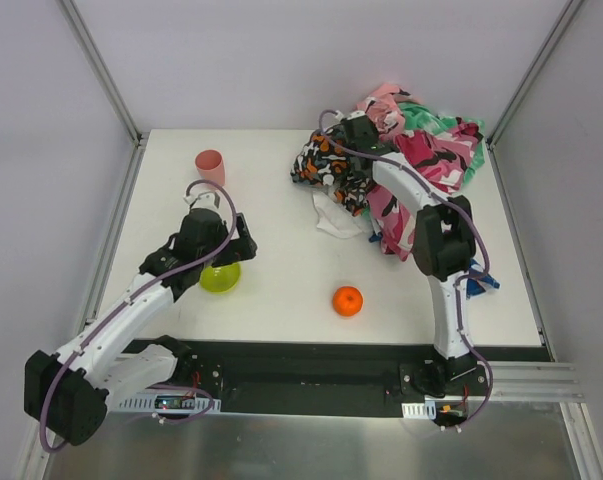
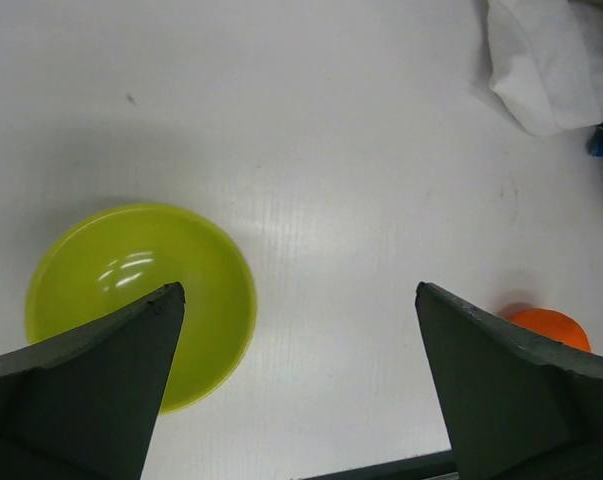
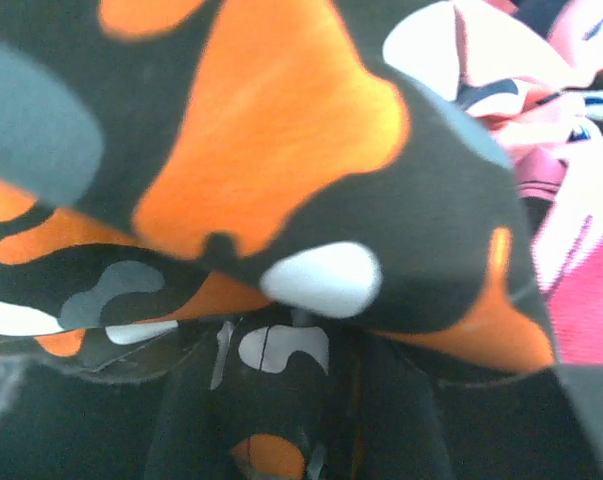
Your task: Pick out a specific cloth from the pile
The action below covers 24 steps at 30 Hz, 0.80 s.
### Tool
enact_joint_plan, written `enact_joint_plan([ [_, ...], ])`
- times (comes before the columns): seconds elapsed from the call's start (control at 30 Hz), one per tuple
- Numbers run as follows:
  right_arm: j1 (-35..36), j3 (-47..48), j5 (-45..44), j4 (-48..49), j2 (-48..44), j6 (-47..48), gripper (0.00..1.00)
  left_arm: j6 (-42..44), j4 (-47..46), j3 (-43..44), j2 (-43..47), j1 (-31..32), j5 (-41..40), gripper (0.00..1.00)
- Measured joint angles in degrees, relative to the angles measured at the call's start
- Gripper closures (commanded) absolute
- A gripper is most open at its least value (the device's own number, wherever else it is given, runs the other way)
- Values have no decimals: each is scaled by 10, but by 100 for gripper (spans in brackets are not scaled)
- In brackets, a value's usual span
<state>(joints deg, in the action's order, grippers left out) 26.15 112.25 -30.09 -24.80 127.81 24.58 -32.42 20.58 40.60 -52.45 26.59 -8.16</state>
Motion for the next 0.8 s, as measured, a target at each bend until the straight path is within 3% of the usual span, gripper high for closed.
enact_joint_plan([
  [0.13,-46,-15,82,-10,-36,-70,57,3,-43,48,-90,0,63,1],
  [0.3,-87,-23,141,-17,-57,-115,58,4,-96,173,-275,7,145,1],
  [0.63,-104,-32,197,-14,-57,-136,58,0,-136,426,-617,38,240,9],
  [0.8,-115,-39,228,-6,-57,-140,58,-29,-145,501,-725,41,278,13],
])
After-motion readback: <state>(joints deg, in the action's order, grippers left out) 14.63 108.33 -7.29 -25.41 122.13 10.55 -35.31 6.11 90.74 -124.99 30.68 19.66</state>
